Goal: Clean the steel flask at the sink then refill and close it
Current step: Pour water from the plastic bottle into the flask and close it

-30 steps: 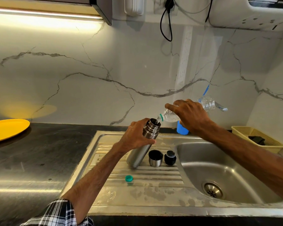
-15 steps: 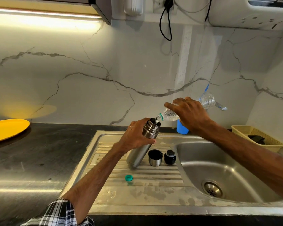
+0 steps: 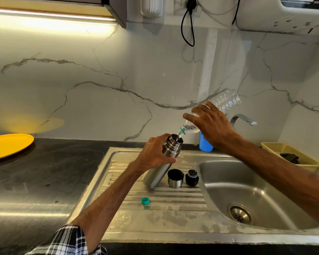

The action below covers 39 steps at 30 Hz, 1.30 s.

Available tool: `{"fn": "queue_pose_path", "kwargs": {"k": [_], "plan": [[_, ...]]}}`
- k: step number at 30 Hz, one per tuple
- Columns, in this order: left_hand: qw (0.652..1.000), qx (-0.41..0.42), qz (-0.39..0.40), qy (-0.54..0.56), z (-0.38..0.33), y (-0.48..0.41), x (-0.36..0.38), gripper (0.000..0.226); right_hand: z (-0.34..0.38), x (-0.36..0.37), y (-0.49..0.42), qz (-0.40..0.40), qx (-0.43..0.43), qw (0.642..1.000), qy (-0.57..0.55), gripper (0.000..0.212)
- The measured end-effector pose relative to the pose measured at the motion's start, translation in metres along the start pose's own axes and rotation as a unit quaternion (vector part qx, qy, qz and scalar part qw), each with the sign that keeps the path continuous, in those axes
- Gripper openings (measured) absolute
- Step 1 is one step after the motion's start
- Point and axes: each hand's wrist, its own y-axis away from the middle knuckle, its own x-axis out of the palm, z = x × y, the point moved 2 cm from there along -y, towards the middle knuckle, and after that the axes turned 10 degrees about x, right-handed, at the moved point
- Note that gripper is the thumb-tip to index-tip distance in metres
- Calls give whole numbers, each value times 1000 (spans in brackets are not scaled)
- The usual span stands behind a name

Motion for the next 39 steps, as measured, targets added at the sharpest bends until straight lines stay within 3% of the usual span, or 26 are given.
{"fn": "queue_pose_path", "kwargs": {"k": [24,39], "plan": [[1000,1,-11,0,0,0,-8,86,24,-7,-33,-133,-76,982,114,79],[1000,-25,-10,6,7,1,-9,95,28,-9,-41,-152,-62,976,142,88]]}}
